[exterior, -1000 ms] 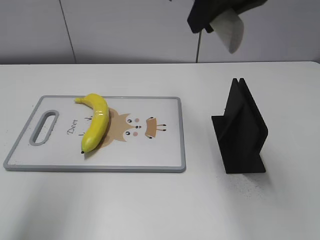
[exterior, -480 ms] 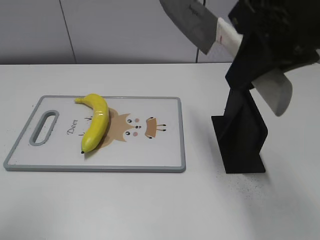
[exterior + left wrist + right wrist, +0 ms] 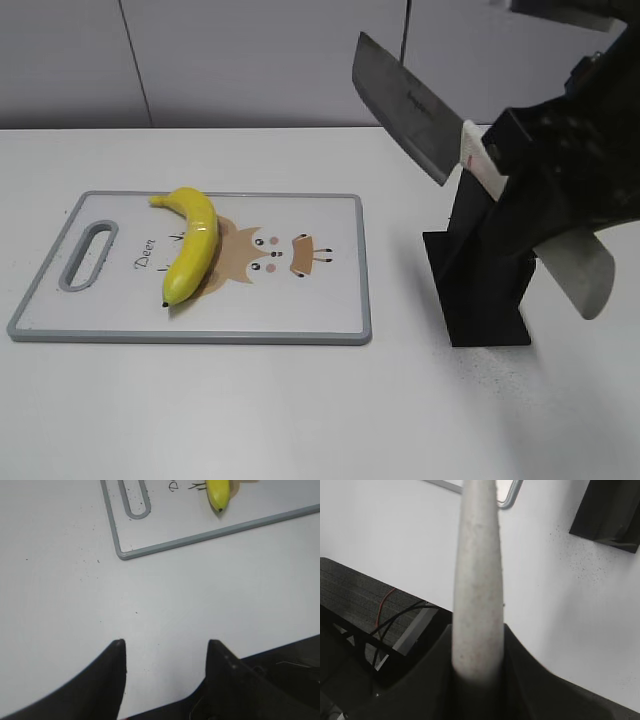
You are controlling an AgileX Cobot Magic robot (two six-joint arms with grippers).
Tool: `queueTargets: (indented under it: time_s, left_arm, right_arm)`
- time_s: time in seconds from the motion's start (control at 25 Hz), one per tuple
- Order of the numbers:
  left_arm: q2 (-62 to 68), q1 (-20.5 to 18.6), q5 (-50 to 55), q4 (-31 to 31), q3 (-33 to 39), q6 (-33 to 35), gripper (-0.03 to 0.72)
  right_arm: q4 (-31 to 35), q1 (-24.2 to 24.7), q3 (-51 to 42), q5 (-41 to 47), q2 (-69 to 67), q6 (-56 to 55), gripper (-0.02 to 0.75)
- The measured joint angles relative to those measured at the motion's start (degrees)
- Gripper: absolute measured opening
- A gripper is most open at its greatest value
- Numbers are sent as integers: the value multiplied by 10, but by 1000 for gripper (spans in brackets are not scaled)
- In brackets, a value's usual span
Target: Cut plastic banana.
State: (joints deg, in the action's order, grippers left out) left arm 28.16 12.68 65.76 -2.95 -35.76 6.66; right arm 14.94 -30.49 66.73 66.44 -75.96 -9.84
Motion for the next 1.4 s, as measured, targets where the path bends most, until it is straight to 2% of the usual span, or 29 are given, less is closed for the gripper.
queueTargets:
  time_s: [0.24,0.6,0.96,1.16,1.4]
  left_arm:
    - [-119,0,-8,0,42,-1,475]
    - [-267,0,-43,0,60,-1,472]
    - [-268,0,-58,-2,68,-1,472]
    - [-268,0,-60,-2,68,-1,472]
    - [-268,0,-61,-2,70,-1,472]
  right_arm:
    - [-1,0,-23,-7,11,-2,180]
    - [-2,0,-43,-16,34,-2,180]
    - [-2,0,-86,-31,53,-3,180]
    - [-3,0,-115,-73,53,-8,180]
    - [-59,0,-116,-90,53,-60,180]
